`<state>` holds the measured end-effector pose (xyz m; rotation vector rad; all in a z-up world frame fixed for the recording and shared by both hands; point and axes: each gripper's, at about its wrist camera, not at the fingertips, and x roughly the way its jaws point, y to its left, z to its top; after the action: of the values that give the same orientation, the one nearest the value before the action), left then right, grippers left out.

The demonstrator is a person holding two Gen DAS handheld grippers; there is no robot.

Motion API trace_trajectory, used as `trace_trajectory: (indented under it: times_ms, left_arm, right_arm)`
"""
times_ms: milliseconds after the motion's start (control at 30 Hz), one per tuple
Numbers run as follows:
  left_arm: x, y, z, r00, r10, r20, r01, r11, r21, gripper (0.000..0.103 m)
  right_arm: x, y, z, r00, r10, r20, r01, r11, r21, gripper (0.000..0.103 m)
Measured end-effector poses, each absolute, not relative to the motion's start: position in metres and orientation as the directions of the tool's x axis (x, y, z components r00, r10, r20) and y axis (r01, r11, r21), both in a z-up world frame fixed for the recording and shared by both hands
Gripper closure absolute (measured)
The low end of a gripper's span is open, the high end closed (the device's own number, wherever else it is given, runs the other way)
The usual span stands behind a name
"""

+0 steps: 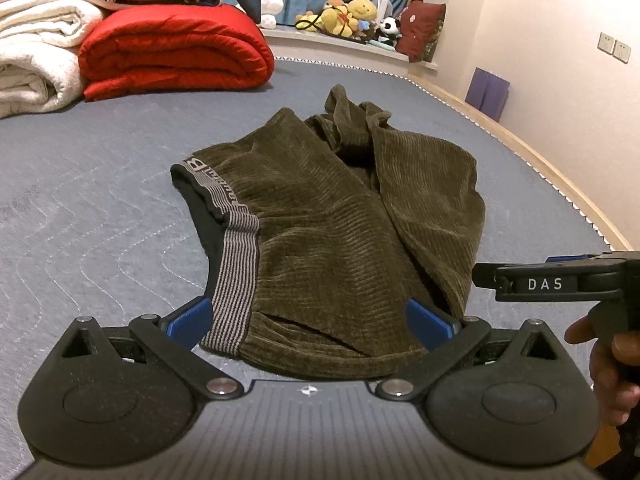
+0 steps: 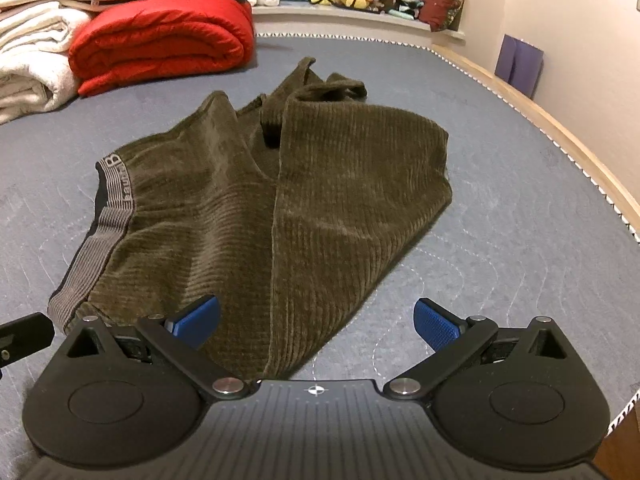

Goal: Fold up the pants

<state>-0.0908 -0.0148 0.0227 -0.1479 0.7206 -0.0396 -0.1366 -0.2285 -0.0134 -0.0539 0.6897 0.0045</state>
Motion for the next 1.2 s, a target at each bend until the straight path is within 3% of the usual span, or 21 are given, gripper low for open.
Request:
trace_trajectory:
  times_ms: [33,67,100,133,200,267,400,433,500,567,667,800,900,1200]
  left_arm:
    - [-0.091,-0.012,0.024,0.755,-0.085,-0.650,-0.025,0.987,-0.158,0.003]
    - [-0.091,-0.009,0.026,0.763,-0.089,-0.640,-0.029,0.985,-0.172,0.013]
    - [-0.088,-0.005,0.032,0.767,-0.113,-0.631,-0.008,0.983,-0.185,0.028]
    - [-0.083,-0.002,0.038,0.767,-0.134,-0.628,0.017,0.982,-0.189,0.036]
    - [-0.067,0.011,0.056,0.761,-0.152,-0.631,0.055,0.984,-0.171,0.070]
    - [-0.050,0.029,0.073,0.781,-0.144,-0.607,0.066,0.987,-0.150,0.075]
    - [-0.030,0.068,0.060,0.836,-0.119,-0.535,0.030,0.985,-0.171,0.075]
    - [-0.028,0.075,0.047,0.842,-0.111,-0.527,0.020,0.985,-0.174,0.075]
    - [-0.005,0.088,0.018,0.735,-0.079,-0.674,-0.096,0.971,-0.218,0.077]
    - [0.008,0.102,0.005,0.710,-0.175,-0.682,-0.126,0.921,-0.368,0.072]
    - [0.025,0.097,-0.010,0.686,-0.109,-0.720,-0.158,0.943,-0.294,0.067]
    - [0.045,0.097,-0.033,0.652,-0.136,-0.746,-0.179,0.928,-0.327,0.042]
    - [0.052,0.098,-0.050,0.618,-0.137,-0.774,-0.185,0.932,-0.313,0.038]
    - [0.056,0.088,-0.062,0.585,-0.163,-0.794,-0.147,0.942,-0.302,0.029]
  right_arm:
    - [-0.136,-0.230,-0.014,0.770,-0.011,-0.638,-0.020,0.999,-0.042,0.001]
    - [-0.136,-0.231,-0.013,0.770,-0.009,-0.638,-0.016,0.999,-0.033,0.002]
    - [-0.135,-0.232,-0.012,0.771,-0.005,-0.637,-0.014,1.000,-0.025,0.003]
    - [-0.134,-0.234,-0.010,0.774,0.003,-0.633,-0.015,1.000,-0.013,0.004]
    - [-0.131,-0.237,-0.004,0.784,0.010,-0.621,-0.005,1.000,0.010,0.009]
    - [-0.127,-0.240,0.001,0.795,0.018,-0.607,0.002,0.999,0.032,0.016]
    - [-0.122,-0.244,0.007,0.821,0.046,-0.570,-0.024,0.999,0.046,0.041]
    - [-0.120,-0.245,0.006,0.822,0.047,-0.568,-0.027,0.999,0.044,0.043]
    - [-0.115,-0.247,0.002,0.816,0.051,-0.576,-0.028,0.998,0.049,0.047]
    - [-0.108,-0.249,-0.005,0.802,0.059,-0.594,-0.029,0.998,0.061,0.047]
    - [-0.098,-0.246,-0.020,0.768,0.073,-0.636,-0.063,0.997,0.037,0.047]
    - [-0.087,-0.238,-0.042,0.726,0.052,-0.685,-0.091,0.996,-0.022,0.038]
    - [-0.080,-0.232,-0.052,0.696,0.052,-0.716,-0.106,0.994,-0.032,0.029]
    - [-0.066,-0.223,-0.075,0.641,-0.018,-0.767,-0.111,0.987,-0.116,0.026]
